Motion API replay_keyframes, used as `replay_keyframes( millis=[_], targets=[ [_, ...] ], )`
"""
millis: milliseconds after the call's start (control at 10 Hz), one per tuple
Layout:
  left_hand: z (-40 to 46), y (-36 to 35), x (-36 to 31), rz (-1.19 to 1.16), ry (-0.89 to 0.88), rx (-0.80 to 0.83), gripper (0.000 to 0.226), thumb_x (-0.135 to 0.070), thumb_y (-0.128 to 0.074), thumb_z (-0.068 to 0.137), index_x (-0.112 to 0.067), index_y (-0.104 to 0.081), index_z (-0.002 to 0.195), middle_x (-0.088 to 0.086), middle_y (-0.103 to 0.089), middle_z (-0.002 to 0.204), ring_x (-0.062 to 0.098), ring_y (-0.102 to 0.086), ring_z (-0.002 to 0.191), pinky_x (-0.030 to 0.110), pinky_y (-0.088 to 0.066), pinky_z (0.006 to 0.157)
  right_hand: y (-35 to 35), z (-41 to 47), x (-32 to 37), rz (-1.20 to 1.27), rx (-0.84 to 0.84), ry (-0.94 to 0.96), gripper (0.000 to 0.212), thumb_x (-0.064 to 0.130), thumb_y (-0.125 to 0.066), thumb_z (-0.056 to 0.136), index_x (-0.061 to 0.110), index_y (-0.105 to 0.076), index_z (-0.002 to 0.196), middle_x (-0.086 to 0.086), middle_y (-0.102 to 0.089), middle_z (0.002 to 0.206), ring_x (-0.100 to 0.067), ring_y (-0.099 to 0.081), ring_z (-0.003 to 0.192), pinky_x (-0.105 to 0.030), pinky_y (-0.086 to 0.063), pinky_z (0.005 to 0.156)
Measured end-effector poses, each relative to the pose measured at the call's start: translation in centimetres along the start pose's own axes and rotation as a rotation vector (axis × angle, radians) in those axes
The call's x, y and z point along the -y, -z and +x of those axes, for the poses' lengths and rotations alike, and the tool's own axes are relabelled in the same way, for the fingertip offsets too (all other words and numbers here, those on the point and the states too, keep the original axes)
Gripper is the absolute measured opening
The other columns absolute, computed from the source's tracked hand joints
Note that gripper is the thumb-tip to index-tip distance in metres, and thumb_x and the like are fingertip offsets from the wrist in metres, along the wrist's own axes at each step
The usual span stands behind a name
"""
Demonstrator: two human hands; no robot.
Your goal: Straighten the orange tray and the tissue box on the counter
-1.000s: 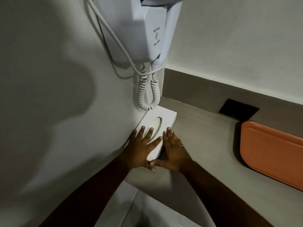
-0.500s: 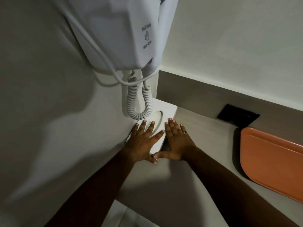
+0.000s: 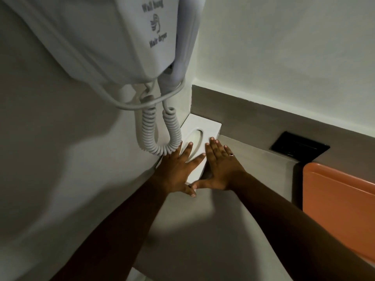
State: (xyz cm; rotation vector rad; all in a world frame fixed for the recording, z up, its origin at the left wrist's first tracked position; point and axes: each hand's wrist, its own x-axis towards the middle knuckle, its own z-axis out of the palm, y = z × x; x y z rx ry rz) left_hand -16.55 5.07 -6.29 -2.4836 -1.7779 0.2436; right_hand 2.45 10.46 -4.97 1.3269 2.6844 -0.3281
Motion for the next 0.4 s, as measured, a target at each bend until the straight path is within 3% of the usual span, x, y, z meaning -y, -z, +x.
replay_keyframes(
  millis=[200, 300, 400],
  targets=[
    [-1.0, 0.0, 0.2, -0.033, 0.069, 0.091, 0.130, -0.080, -0.069, 0.058, -0.028, 0.004, 0.152, 0.022, 0.002, 0.161, 0.046, 0.002, 0.145, 0.063, -0.013, 0.115, 2.2, -2.7, 1.5, -0.007, 0.096, 0.010, 0.136, 0.094, -0.048, 0.063, 0.014, 0.014, 0.154, -0.008, 0.020, 0.163, -0.024, 0.018, 0.149, -0.042, 0.011, 0.120],
    [-1.9, 2.7, -2.2, -0.106, 0.023, 0.083, 0.134, -0.083, -0.068, 0.055, -0.022, 0.000, 0.153, 0.022, 0.005, 0.161, 0.043, 0.002, 0.146, 0.058, -0.010, 0.117, 7.4, -9.3, 1.2, 0.207, -0.117, -0.035, 0.129, 0.090, -0.049, 0.065, 0.016, 0.003, 0.156, -0.007, 0.010, 0.165, -0.019, 0.014, 0.149, -0.046, 0.000, 0.123],
    [-2.1, 6.0, -5.5, -0.143, -0.041, 0.074, 0.126, -0.084, -0.062, 0.061, -0.014, -0.011, 0.152, 0.024, -0.003, 0.160, 0.042, -0.005, 0.146, 0.054, -0.013, 0.118, 13.9, -16.4, 1.2, 0.498, -0.659, 0.008, 0.098, 0.086, -0.046, 0.076, 0.026, -0.032, 0.152, -0.001, -0.028, 0.161, -0.015, -0.014, 0.149, -0.042, -0.025, 0.119]
  ],
)
